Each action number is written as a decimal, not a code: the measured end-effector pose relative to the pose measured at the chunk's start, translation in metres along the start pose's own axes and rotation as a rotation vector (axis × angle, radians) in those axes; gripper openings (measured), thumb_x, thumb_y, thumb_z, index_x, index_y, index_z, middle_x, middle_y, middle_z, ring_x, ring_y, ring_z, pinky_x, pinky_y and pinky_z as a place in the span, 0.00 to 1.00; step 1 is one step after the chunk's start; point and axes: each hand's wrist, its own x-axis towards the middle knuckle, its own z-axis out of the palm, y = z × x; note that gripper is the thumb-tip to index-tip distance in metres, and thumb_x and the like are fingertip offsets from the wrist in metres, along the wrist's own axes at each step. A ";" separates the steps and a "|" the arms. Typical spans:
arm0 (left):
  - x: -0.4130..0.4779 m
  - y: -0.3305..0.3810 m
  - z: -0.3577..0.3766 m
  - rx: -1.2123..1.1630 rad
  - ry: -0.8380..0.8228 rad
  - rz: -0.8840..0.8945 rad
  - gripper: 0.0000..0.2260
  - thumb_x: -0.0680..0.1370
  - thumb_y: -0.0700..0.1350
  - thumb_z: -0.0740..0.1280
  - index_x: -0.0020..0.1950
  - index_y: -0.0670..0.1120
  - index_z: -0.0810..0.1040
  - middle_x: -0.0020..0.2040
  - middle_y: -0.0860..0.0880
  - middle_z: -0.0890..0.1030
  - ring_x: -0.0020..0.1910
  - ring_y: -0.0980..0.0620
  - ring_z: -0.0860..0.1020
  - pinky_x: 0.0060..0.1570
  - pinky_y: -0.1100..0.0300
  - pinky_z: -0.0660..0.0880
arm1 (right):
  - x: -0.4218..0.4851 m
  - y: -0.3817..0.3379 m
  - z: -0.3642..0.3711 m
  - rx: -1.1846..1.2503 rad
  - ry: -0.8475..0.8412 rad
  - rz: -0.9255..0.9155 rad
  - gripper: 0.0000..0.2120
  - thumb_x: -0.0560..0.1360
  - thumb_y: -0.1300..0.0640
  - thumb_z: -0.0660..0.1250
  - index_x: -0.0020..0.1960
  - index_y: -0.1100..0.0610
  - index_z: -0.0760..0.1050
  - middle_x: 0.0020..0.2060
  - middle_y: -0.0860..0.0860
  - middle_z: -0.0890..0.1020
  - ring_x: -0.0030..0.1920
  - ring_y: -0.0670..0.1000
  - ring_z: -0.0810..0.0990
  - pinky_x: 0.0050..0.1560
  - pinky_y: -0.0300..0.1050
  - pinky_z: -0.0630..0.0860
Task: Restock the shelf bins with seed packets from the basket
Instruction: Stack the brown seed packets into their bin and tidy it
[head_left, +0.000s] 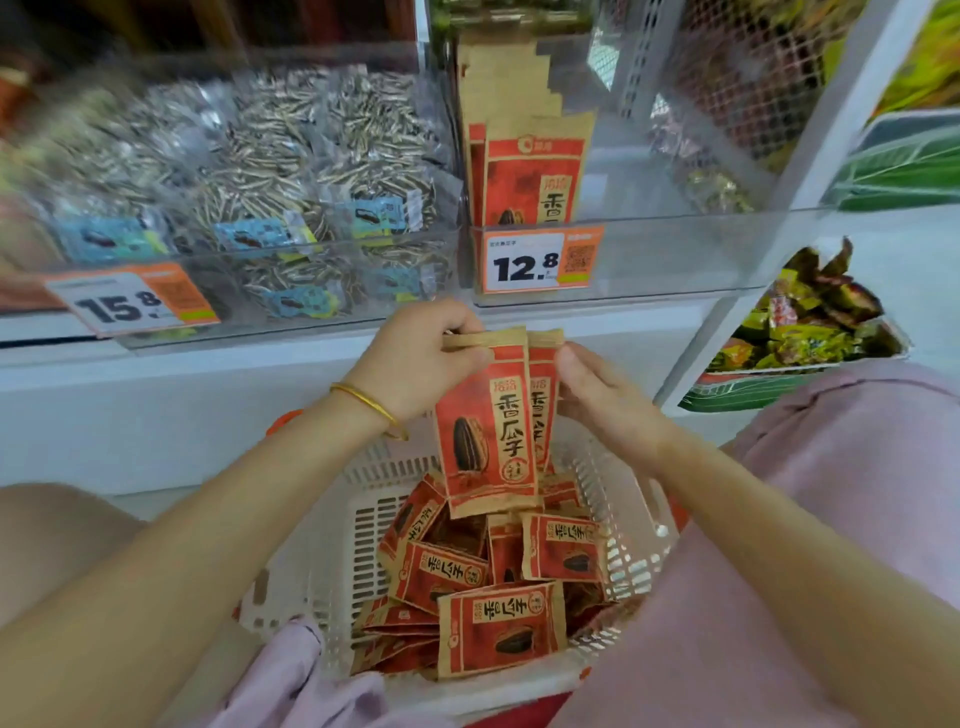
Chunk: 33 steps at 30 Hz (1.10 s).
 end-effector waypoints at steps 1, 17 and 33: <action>0.002 0.012 -0.004 0.008 0.028 0.023 0.03 0.74 0.40 0.69 0.40 0.43 0.76 0.34 0.54 0.73 0.34 0.60 0.71 0.34 0.72 0.66 | -0.007 -0.003 -0.002 -0.018 -0.044 -0.012 0.37 0.68 0.31 0.63 0.70 0.52 0.65 0.60 0.46 0.79 0.60 0.44 0.77 0.62 0.45 0.75; 0.125 0.109 -0.059 0.379 0.229 0.253 0.14 0.81 0.42 0.56 0.60 0.37 0.76 0.59 0.41 0.77 0.61 0.44 0.73 0.58 0.58 0.65 | 0.025 -0.150 -0.135 0.264 0.156 0.126 0.11 0.70 0.53 0.67 0.51 0.56 0.76 0.37 0.52 0.85 0.33 0.50 0.84 0.31 0.45 0.79; 0.230 0.069 -0.062 0.752 -0.250 -0.017 0.26 0.80 0.54 0.43 0.77 0.48 0.44 0.78 0.49 0.43 0.77 0.52 0.45 0.75 0.51 0.48 | 0.259 -0.082 -0.157 -0.280 0.281 -0.172 0.47 0.63 0.64 0.77 0.73 0.55 0.52 0.59 0.54 0.72 0.62 0.54 0.72 0.62 0.57 0.71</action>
